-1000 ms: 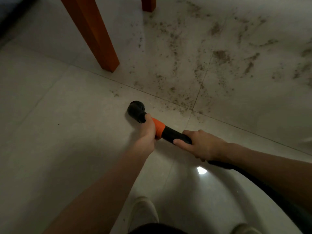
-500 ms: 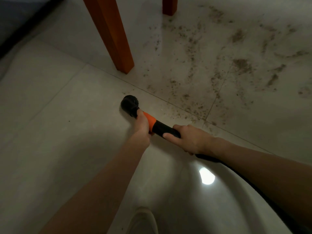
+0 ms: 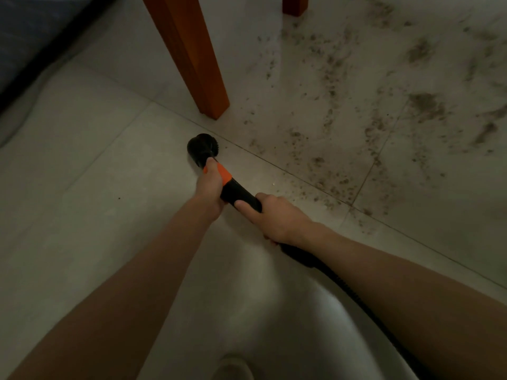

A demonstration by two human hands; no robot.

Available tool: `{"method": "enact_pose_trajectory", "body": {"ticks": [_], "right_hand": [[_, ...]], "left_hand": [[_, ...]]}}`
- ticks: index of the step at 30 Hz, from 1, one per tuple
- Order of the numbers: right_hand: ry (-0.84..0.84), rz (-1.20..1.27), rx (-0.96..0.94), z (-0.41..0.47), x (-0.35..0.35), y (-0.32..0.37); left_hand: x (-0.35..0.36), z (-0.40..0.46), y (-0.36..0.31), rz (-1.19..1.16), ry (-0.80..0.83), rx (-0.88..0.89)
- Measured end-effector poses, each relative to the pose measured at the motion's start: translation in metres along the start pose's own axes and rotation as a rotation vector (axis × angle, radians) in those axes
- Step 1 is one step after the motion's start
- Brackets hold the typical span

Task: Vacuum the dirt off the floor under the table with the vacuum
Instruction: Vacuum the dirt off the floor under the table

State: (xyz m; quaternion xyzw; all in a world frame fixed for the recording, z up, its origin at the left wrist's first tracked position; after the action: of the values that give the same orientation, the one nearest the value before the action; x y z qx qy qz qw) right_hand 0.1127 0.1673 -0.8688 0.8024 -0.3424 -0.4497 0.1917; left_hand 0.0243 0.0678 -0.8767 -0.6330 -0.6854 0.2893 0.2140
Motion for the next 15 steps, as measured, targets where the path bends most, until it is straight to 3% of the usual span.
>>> {"method": "enact_pose_trajectory", "body": {"ticks": [15], "right_hand": [[-0.101,0.095,0.126,-0.023,0.013,-0.014]], "left_hand": [[0.022,-0.008,0.005,0.243,0.076,-0.017]]}}
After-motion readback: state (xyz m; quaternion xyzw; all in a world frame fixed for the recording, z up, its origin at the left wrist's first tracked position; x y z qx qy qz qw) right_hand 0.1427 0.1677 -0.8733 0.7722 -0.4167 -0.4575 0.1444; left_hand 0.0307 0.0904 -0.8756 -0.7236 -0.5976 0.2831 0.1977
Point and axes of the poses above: each hand's wrist, its own z-axis towards the middle knuckle, its own x-axis out of the palm, y = z × x, the point moved 2 cm from there along z, towards the middle knuckle, and after that the axes turned 4 degrees about -z, right-handed, at the moved point
